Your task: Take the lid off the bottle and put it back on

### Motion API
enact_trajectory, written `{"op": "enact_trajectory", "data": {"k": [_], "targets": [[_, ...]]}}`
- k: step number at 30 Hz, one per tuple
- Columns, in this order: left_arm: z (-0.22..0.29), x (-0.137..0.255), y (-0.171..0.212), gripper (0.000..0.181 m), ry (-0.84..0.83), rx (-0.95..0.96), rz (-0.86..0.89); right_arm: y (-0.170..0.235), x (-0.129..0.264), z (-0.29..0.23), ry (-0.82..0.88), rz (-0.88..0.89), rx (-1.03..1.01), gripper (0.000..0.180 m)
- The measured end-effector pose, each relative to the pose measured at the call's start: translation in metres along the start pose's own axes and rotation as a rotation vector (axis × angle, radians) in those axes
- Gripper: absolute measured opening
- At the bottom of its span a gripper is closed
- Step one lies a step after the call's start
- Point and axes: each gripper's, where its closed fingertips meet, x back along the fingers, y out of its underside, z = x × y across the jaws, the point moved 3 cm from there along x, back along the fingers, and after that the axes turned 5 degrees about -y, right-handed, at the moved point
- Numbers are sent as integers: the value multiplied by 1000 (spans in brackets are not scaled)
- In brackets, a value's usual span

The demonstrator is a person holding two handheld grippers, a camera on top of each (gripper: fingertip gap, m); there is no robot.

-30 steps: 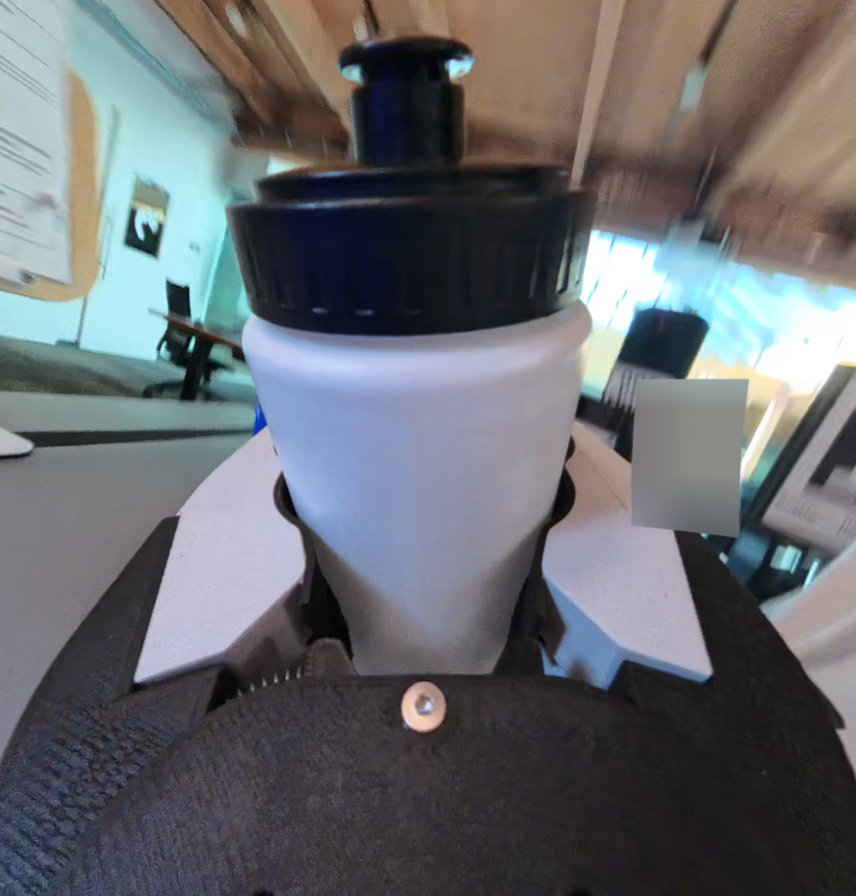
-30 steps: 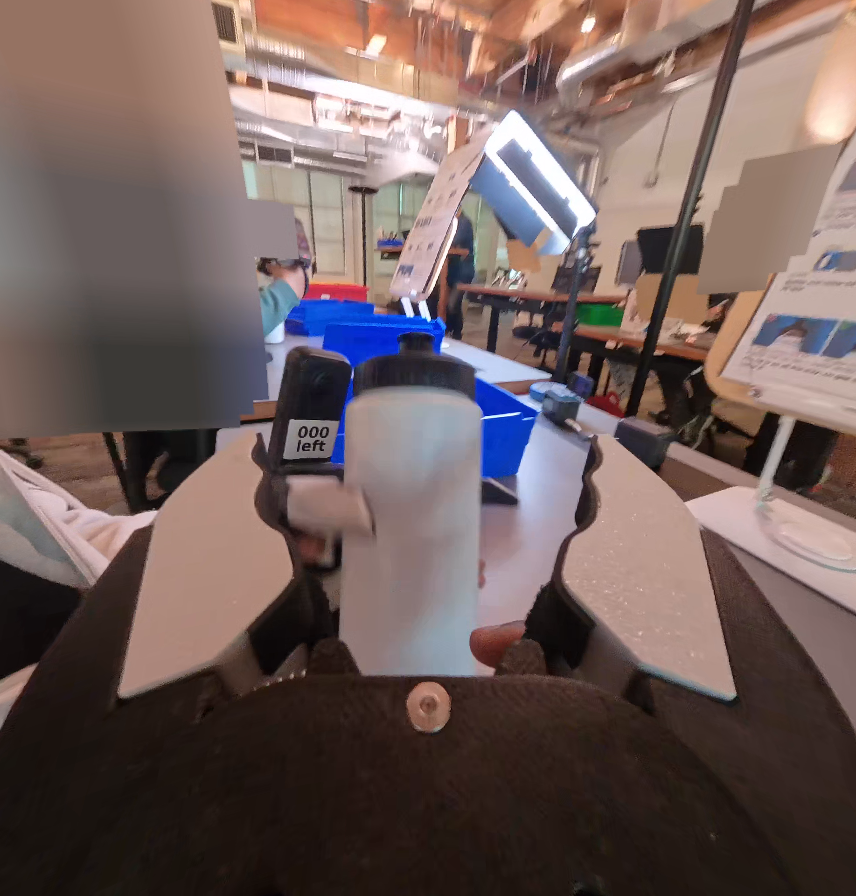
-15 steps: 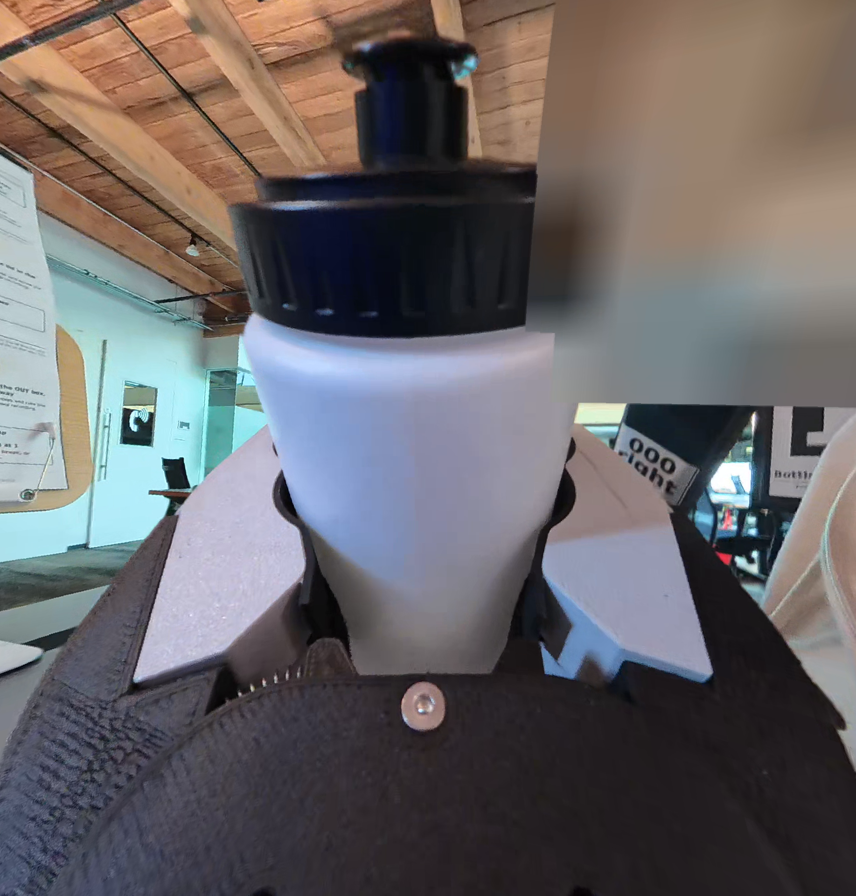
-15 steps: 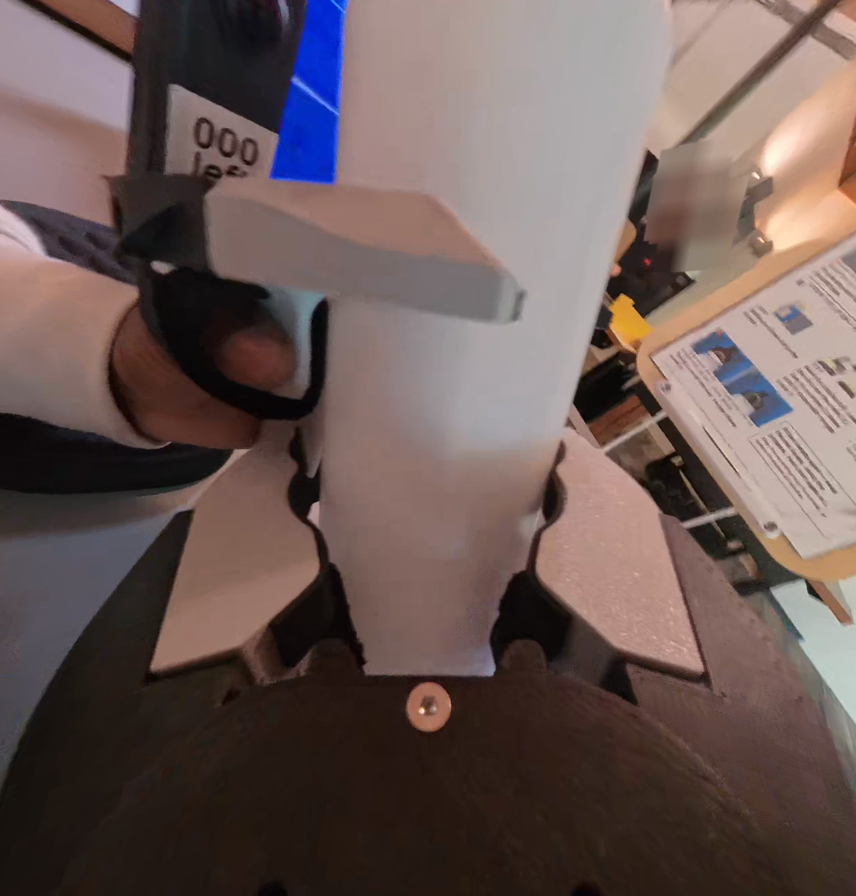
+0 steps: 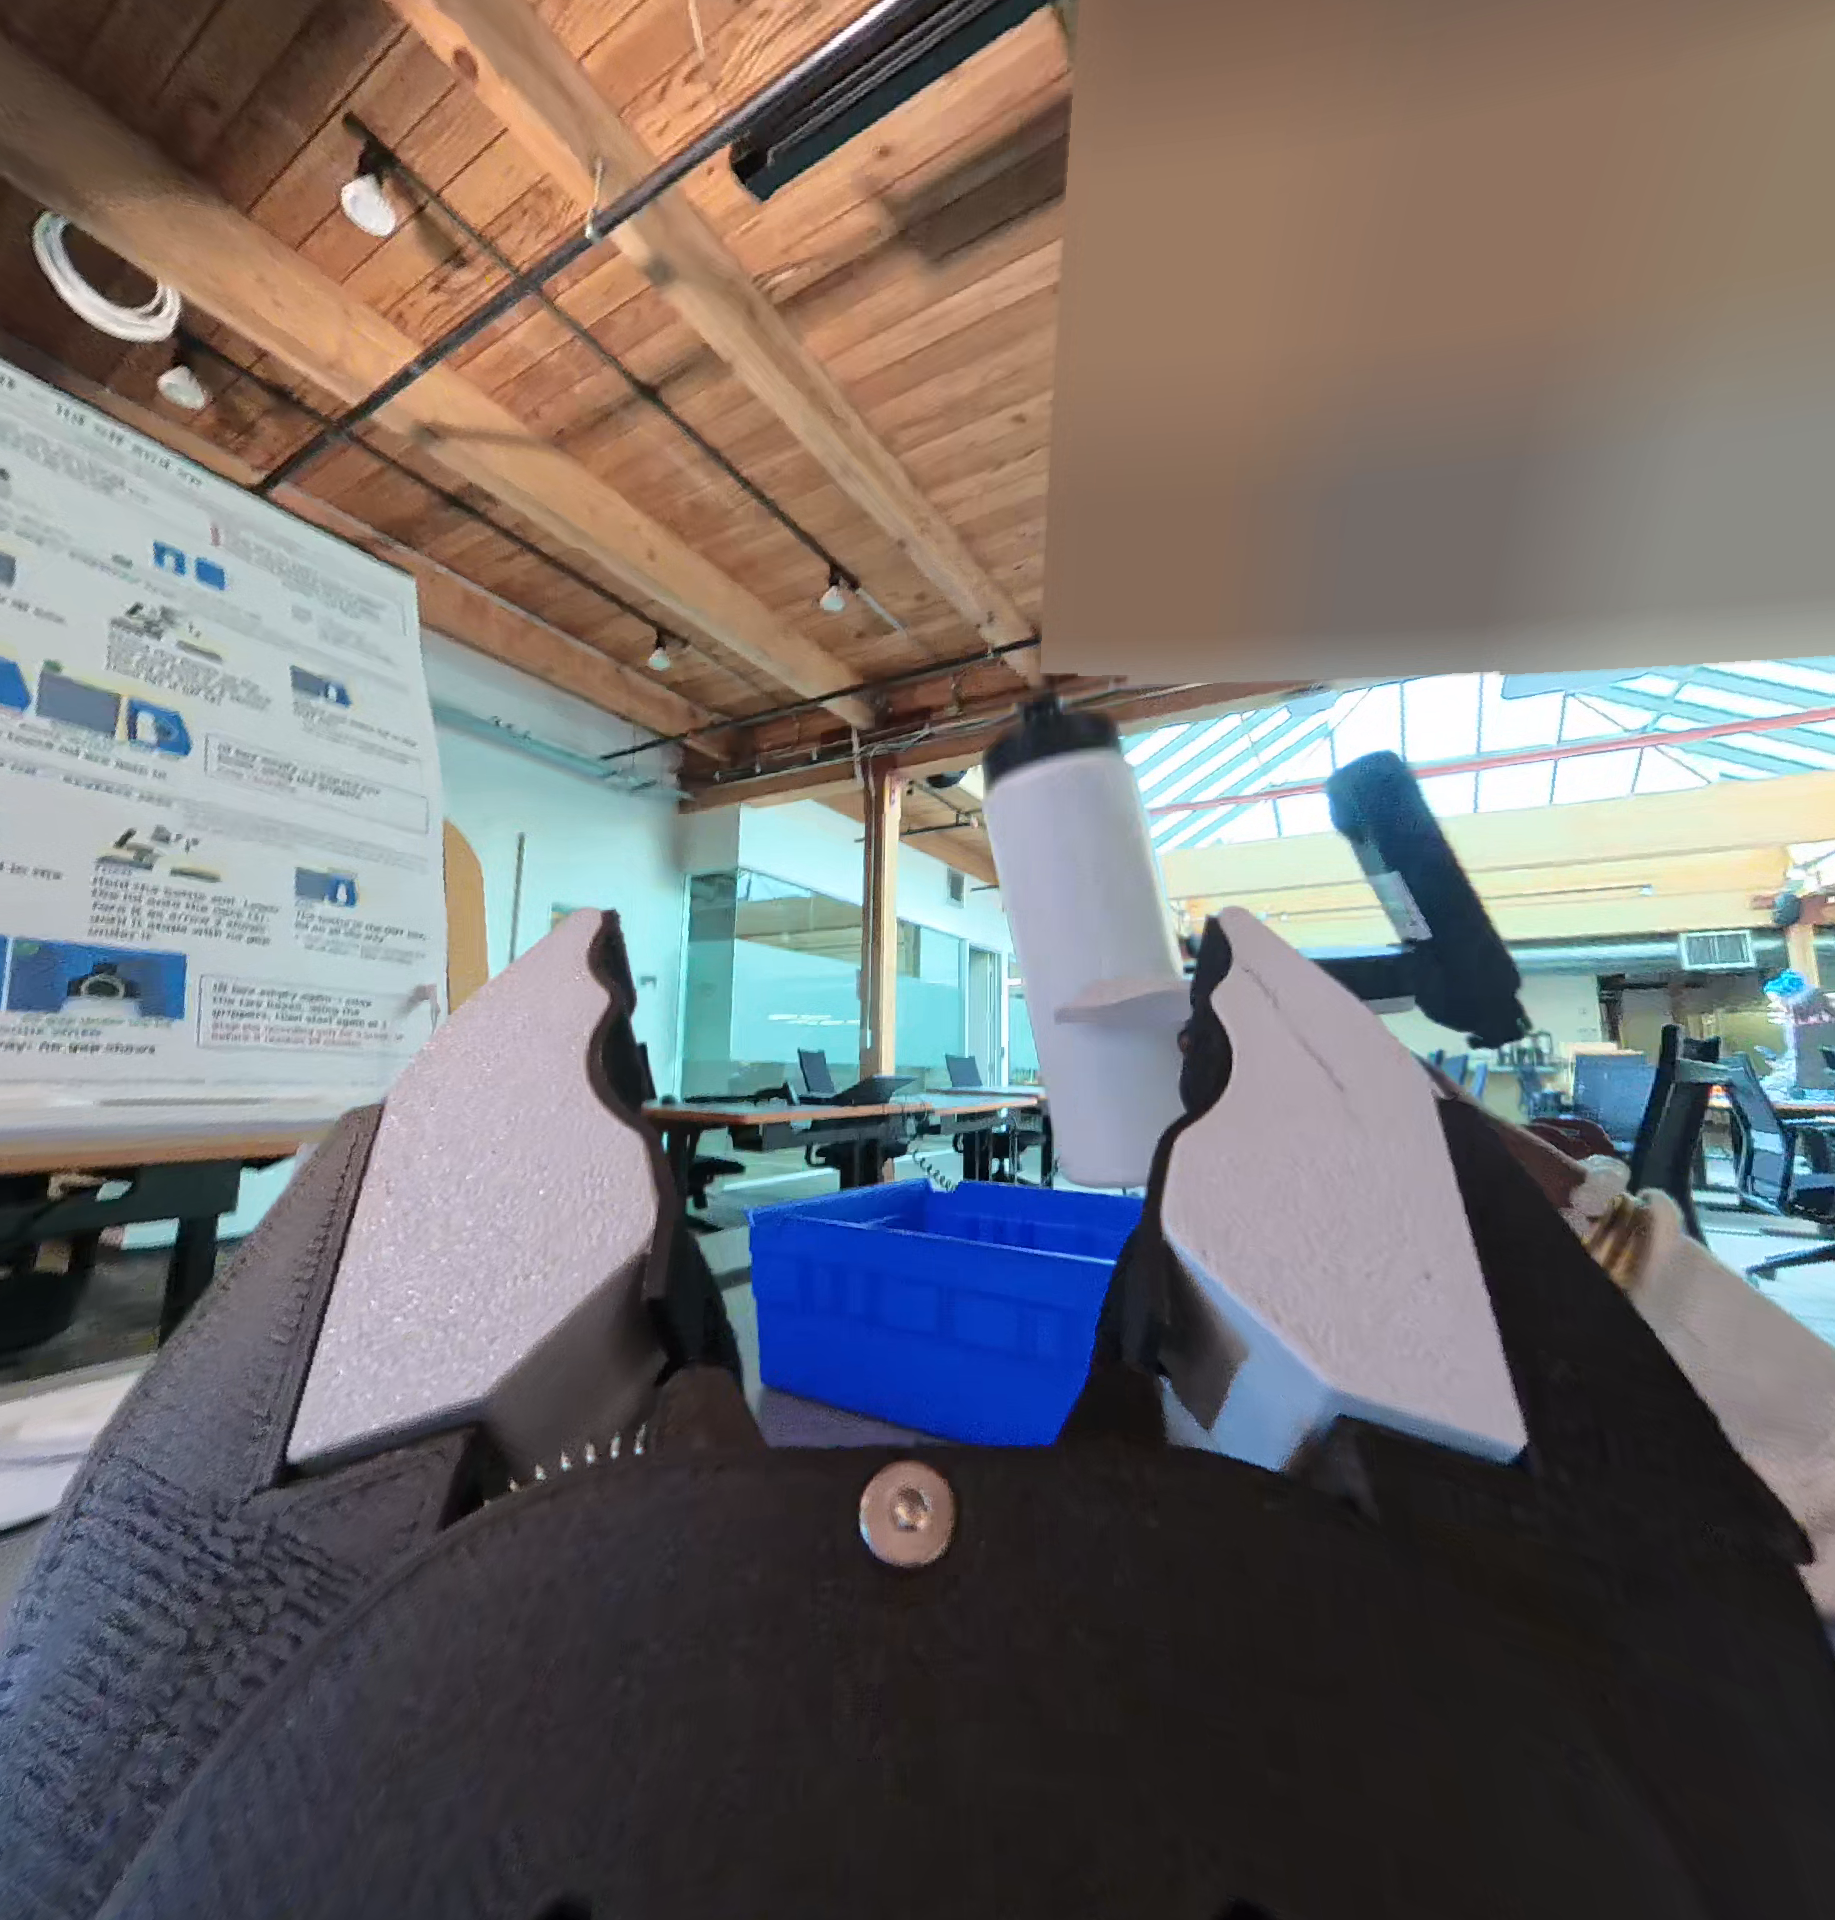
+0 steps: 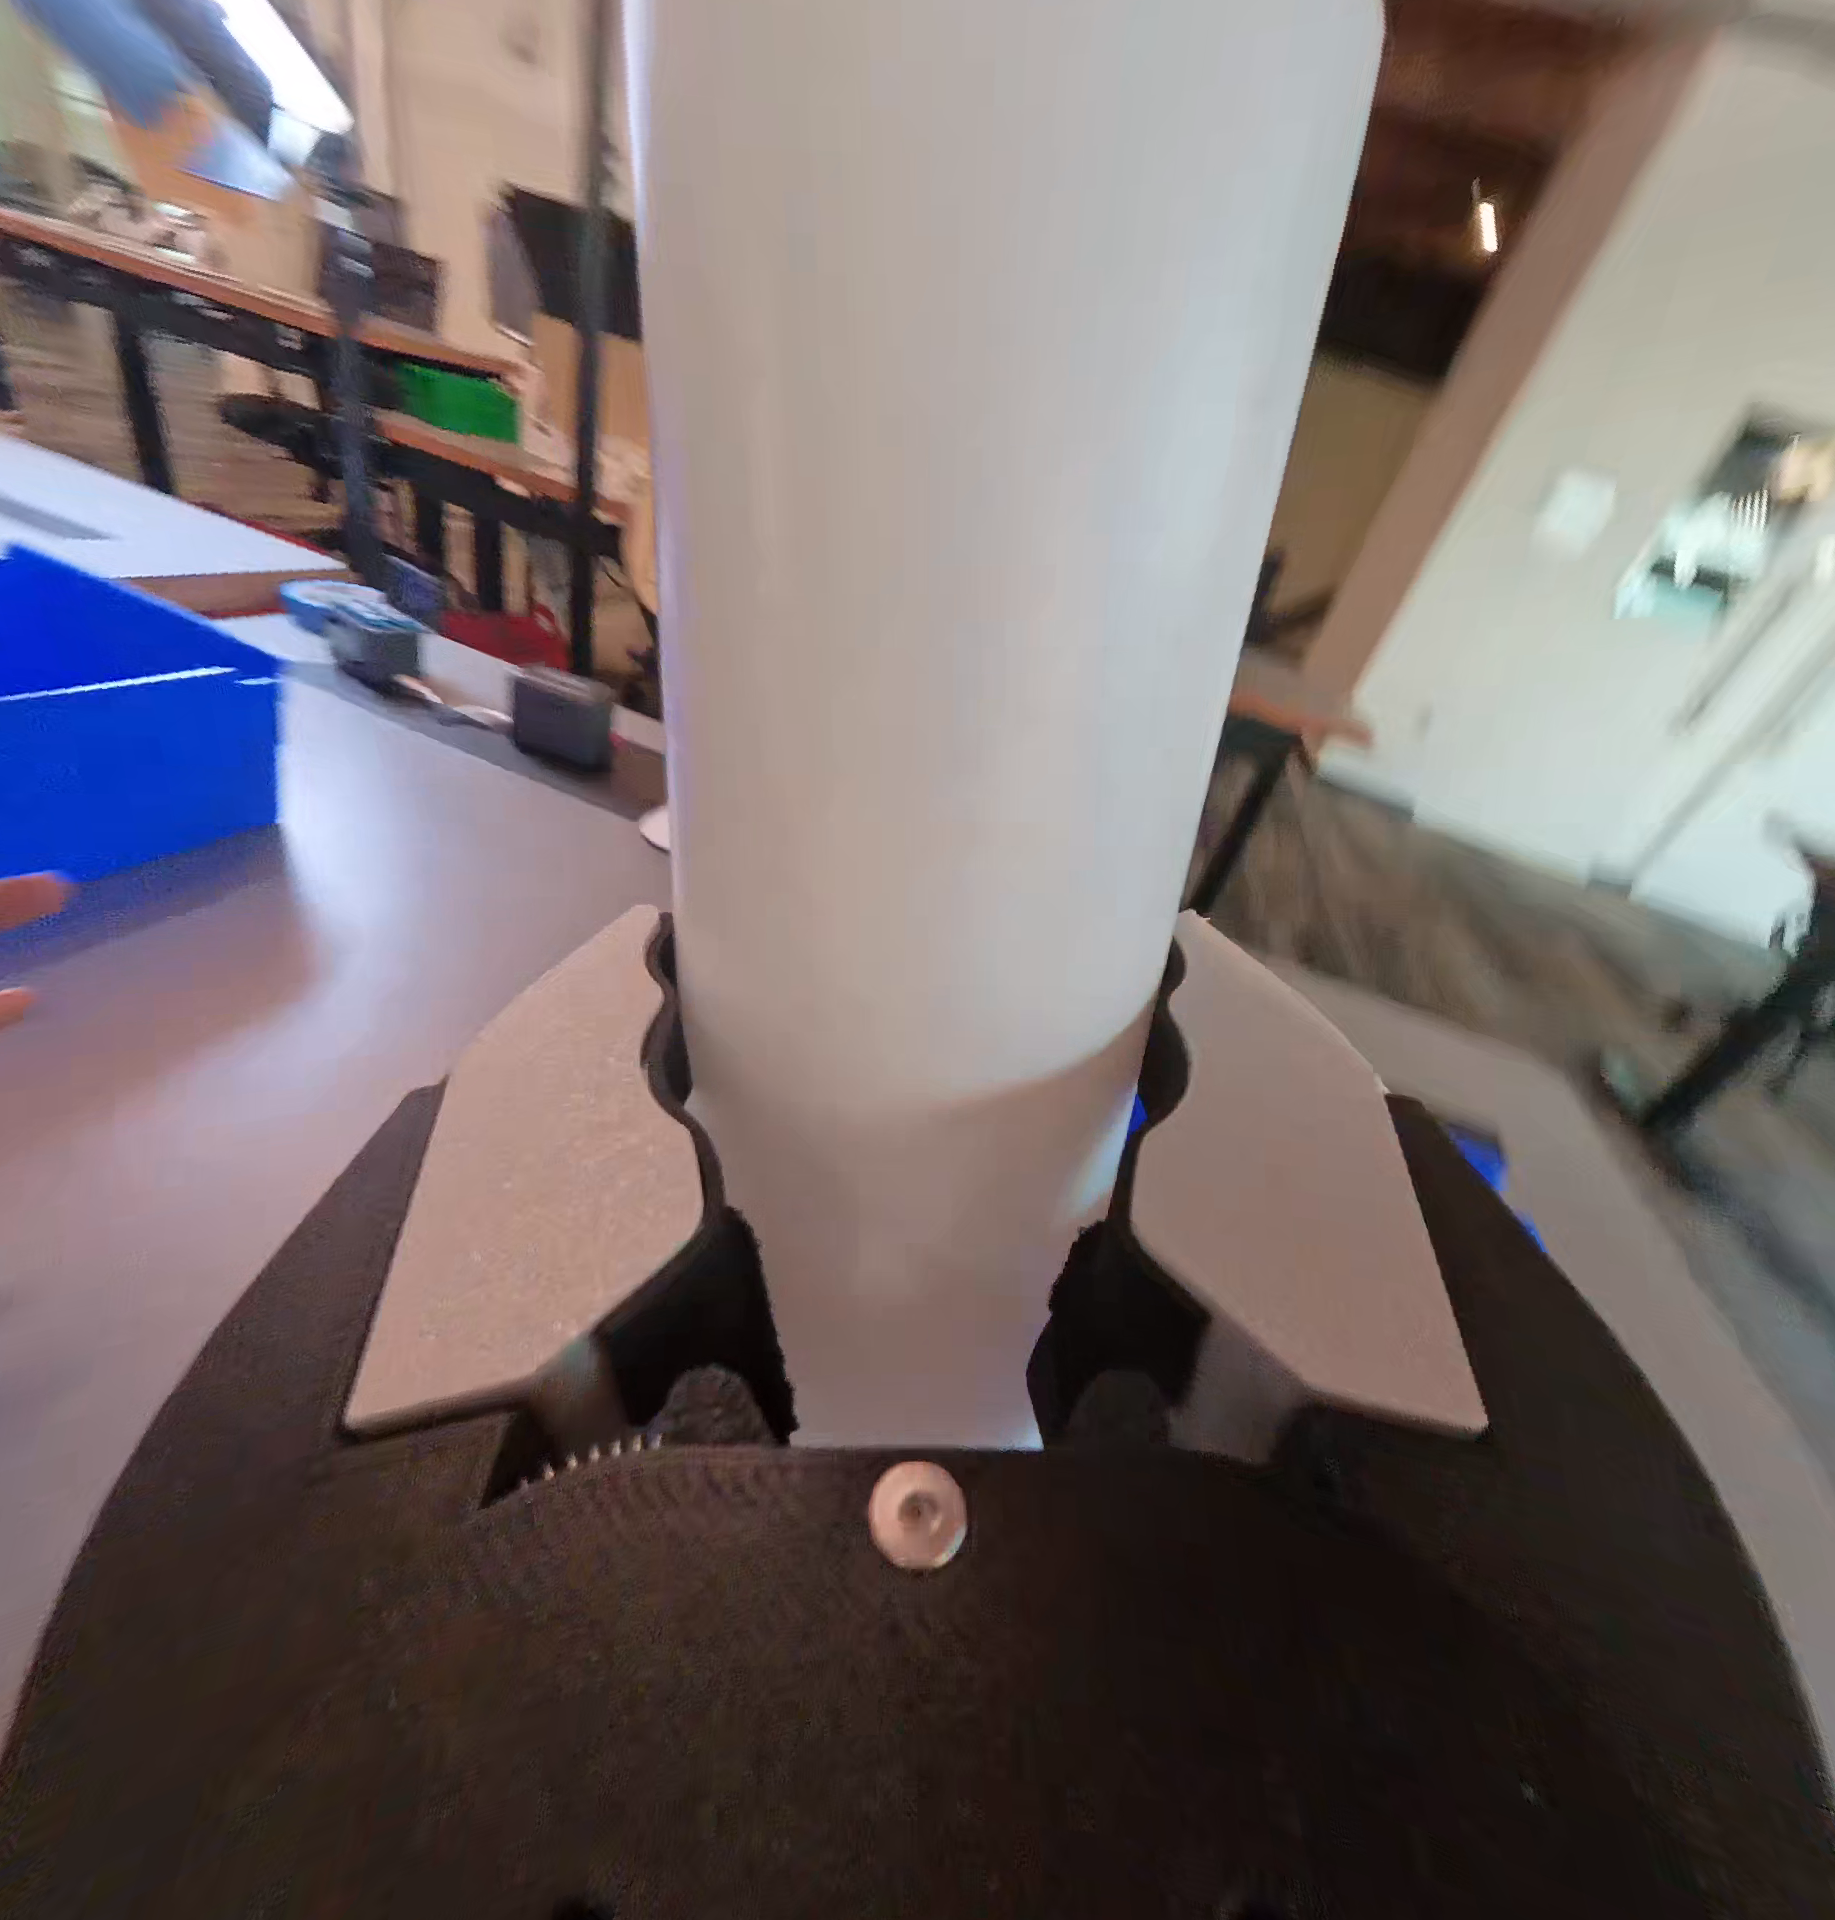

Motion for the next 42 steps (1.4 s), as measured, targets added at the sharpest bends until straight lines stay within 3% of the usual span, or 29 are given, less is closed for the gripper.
{"op": "enact_trajectory", "data": {"k": [3,7,12,26,28,34,39,42], "targets": [[-4,-1,3,99,-18,27,-18,56,-3,54,64,-206,-189,86],[-5,-1,7,97,-30,-4,-43,134,-9,84,55,-448,-401,86],[0,-3,15,96,-7,-31,-89,171,-10,83,30,-595,-477,86],[3,-4,24,96,9,-58,-150,178,-21,78,9,-756,-430,85],[2,-4,26,96,0,-54,-169,175,-23,81,27,-724,-387,77],[0,-1,30,96,-16,-102,-260,133,-11,90,127,-465,-299,96],[-26,33,1,96,-235,-319,-428,83,26,54,21,-202,-54,95],[-59,75,-30,96,-449,-430,-551,89,41,17,-186,-305,-37,94]]}}
